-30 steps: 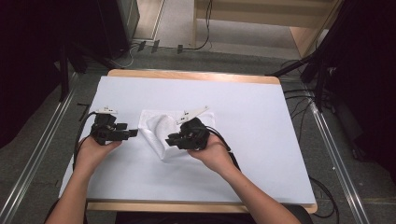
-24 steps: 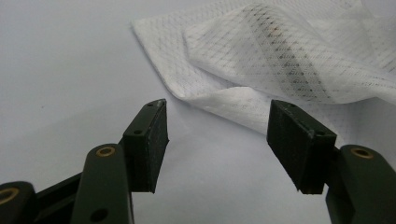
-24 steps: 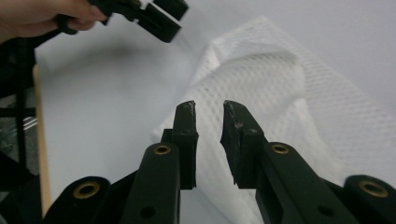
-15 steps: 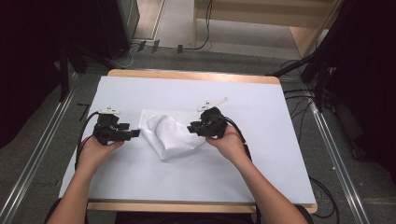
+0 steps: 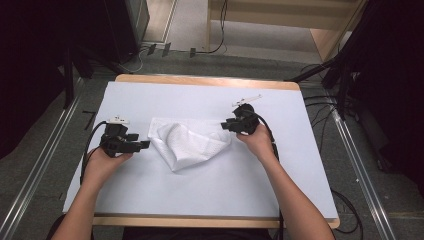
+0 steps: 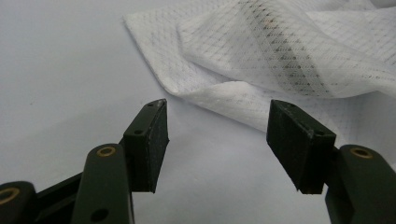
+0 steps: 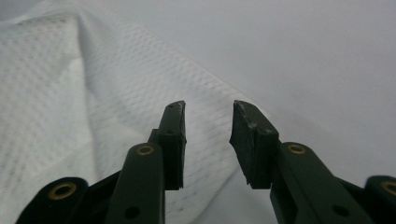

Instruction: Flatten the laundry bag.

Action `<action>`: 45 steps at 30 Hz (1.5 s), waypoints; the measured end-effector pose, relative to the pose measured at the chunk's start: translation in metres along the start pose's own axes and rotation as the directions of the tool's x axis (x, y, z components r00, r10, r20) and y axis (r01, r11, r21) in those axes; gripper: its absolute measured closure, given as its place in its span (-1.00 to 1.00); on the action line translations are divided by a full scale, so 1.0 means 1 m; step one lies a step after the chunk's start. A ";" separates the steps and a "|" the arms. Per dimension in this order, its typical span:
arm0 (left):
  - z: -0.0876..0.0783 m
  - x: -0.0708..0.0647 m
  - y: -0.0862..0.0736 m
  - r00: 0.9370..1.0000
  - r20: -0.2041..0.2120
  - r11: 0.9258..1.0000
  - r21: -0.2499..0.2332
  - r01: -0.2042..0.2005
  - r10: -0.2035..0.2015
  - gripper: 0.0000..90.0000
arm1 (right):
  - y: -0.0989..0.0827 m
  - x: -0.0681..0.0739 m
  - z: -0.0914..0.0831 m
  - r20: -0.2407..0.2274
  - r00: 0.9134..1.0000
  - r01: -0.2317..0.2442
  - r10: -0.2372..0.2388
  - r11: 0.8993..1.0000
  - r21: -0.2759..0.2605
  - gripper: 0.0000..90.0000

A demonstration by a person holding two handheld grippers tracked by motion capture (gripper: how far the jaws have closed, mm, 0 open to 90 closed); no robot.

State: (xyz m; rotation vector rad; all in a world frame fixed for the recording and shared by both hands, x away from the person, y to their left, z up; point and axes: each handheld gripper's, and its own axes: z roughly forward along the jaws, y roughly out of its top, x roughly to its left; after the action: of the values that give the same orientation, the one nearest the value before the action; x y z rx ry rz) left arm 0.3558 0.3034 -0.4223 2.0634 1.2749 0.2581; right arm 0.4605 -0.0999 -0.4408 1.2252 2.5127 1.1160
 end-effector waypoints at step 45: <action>0.023 -0.022 0.041 0.994 0.111 1.000 -0.004 0.006 -0.006 -0.08 | -0.028 -0.049 -0.012 0.141 0.981 -0.134 0.134 0.991 -0.006 0.59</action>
State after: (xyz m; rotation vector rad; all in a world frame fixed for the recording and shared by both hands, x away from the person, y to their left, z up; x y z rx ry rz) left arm 0.3858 0.2628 -0.4091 2.0400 1.2120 0.1412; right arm 0.4702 -0.1533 -0.4598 1.4396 2.3600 1.0126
